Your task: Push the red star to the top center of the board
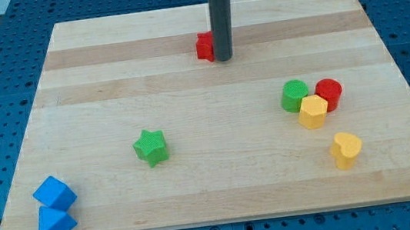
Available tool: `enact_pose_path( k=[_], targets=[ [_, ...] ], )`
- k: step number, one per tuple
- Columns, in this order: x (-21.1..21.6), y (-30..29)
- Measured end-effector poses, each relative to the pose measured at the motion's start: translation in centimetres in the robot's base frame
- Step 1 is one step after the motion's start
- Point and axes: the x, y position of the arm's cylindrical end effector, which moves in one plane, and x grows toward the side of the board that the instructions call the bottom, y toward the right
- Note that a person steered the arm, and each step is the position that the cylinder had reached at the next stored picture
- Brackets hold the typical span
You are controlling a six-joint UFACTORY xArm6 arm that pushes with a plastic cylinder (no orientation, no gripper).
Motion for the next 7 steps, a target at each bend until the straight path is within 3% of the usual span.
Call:
enact_pose_path(
  k=[2,7],
  targets=[
    [0.2,-3.7],
    [-8.8,-3.1]
  ],
)
